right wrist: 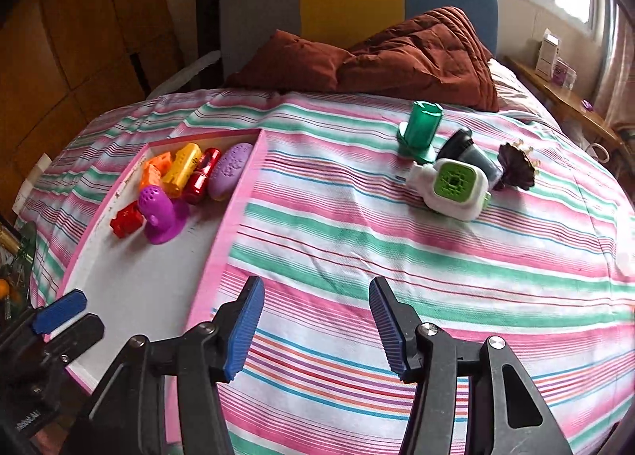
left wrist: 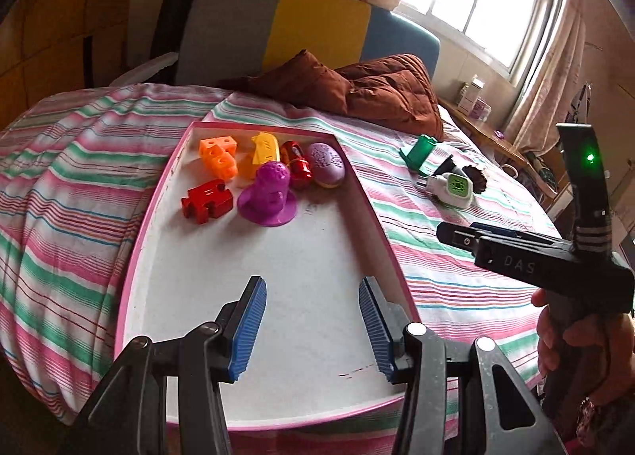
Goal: Organize rigid objects
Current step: 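Move both grippers back toward the remaining toys on the bed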
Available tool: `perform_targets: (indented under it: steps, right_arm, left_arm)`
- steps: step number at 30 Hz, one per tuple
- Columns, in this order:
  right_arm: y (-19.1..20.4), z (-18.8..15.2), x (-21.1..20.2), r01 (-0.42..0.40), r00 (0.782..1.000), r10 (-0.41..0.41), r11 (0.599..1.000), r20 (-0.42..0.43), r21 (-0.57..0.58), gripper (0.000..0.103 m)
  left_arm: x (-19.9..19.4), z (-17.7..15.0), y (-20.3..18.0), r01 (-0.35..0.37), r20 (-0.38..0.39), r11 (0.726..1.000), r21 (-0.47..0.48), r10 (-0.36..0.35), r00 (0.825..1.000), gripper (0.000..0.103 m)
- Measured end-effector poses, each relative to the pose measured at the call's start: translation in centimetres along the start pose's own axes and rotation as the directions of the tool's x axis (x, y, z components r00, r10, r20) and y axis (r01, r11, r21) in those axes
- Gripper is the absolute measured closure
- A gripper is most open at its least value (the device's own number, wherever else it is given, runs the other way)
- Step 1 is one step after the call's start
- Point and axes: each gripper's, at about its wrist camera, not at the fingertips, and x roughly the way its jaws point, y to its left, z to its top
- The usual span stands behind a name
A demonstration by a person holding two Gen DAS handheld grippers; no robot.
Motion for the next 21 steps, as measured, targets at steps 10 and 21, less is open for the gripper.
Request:
perform_targets:
  steps: [10, 21]
  right_arm:
    - [-4.5, -2.0, 0.5, 0.066, 0.997, -0.065, 0.997, -0.034, 0.029, 0.046]
    - [-11.9, -2.9, 0.0, 0.130, 0.991, -0.129, 0.991, -0.030, 0.024, 0.046]
  left_arm:
    - [0.1, -0.3, -2.3, 0.028, -0.016, 0.998, 0.059, -0.027, 1.000, 0.054]
    - [1.2, 4.4, -8.4, 0.116, -0.033, 0.987, 0.110, -0.113, 0.993, 0.054]
